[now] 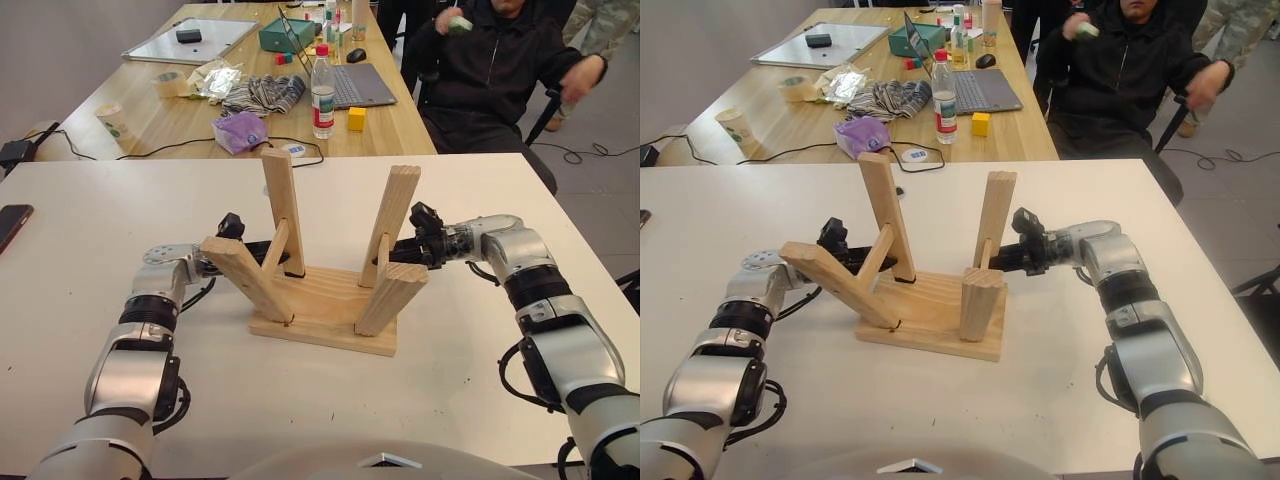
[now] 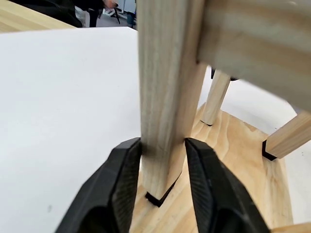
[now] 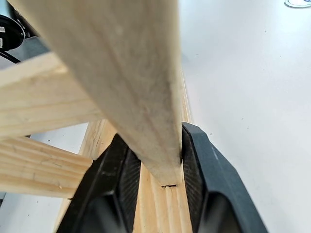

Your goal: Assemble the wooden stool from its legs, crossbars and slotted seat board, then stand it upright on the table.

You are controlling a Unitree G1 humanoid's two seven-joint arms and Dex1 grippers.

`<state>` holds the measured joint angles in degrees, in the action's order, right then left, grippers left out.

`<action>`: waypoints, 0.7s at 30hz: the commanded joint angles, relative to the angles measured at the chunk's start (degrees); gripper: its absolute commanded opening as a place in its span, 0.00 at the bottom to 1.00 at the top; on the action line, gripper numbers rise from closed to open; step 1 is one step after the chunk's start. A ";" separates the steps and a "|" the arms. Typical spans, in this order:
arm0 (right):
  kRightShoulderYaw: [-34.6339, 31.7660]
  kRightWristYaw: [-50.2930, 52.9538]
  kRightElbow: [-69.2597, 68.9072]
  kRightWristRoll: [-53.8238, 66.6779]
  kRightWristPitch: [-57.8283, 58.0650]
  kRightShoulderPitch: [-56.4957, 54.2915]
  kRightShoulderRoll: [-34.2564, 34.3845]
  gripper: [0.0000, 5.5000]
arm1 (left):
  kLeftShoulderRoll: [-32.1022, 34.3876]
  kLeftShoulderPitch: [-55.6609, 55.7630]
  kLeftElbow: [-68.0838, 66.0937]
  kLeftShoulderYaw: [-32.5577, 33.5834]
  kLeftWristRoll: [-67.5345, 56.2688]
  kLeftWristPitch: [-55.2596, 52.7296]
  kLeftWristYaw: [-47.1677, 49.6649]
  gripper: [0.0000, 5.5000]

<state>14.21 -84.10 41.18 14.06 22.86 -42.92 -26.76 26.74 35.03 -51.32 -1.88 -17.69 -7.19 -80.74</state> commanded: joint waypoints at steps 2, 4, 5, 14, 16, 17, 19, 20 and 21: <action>1.66 -1.18 1.07 -1.82 0.03 0.99 2.56 0.20 | -0.78 0.40 -0.95 0.49 2.01 3.18 1.25 0.36; 1.55 -1.19 1.61 -2.25 -0.23 0.70 2.74 0.20 | -1.37 1.14 -1.82 1.20 1.77 3.14 1.74 0.33; 1.57 -1.08 1.89 -2.47 -0.34 0.53 2.80 0.20 | -1.56 1.57 -2.16 1.75 1.37 2.64 1.97 0.31; 1.88 12.82 13.05 -8.40 -4.42 -3.82 6.14 0.19 | 0.00 -0.02 0.73 -1.54 4.86 -17.30 5.21 0.30; 1.15 15.45 15.51 -8.88 -5.36 -4.75 7.24 0.19 | -0.33 -0.78 1.28 -2.13 5.65 -19.79 7.50 0.30; 1.00 15.77 16.13 -8.92 -5.58 -4.95 7.61 0.19 | -0.45 -1.15 1.58 -2.48 5.87 -20.72 7.92 0.30; 0.90 15.93 16.88 -8.81 -5.75 -5.22 8.54 0.19 | -1.05 -1.97 2.65 -3.03 5.98 -23.46 9.01 0.30; 1.05 15.85 17.21 -8.84 -5.52 -5.34 9.18 0.19 | -1.75 -2.05 2.63 -2.97 5.82 -25.78 10.37 0.30; 1.24 15.81 17.58 -8.93 -5.15 -5.49 9.72 0.19 | -2.45 -1.74 2.03 -2.64 5.54 -28.03 11.75 0.30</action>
<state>13.68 -81.74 54.33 11.14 16.24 -49.65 -21.42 27.82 37.02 -47.10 -2.06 -14.73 -23.91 -77.29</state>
